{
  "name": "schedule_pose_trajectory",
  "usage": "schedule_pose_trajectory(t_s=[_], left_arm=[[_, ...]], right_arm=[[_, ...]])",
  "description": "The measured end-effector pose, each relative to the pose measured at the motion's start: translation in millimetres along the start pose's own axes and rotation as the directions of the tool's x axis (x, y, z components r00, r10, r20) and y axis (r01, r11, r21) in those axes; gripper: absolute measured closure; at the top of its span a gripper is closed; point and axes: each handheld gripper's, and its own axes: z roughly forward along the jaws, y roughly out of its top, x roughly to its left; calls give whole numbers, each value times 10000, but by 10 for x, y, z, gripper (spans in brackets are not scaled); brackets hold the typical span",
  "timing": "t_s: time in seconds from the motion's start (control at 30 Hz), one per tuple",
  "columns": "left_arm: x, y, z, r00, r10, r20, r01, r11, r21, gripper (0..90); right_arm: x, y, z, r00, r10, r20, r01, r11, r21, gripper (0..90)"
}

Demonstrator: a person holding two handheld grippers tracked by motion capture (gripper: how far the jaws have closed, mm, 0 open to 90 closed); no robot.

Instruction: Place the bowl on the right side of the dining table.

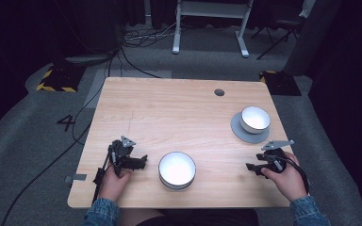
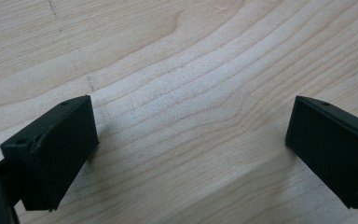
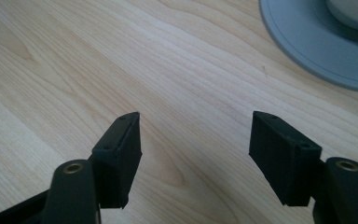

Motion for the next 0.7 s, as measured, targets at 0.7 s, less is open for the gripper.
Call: schedule_pose_trajectory(t_s=[0.7], left_arm=[[0, 0, -1, 10000, 2, 1, -2, 10000, 8, 23]], right_arm=[[171, -236, 270, 9999, -142, -26, 139, 9961, -872, 324]])
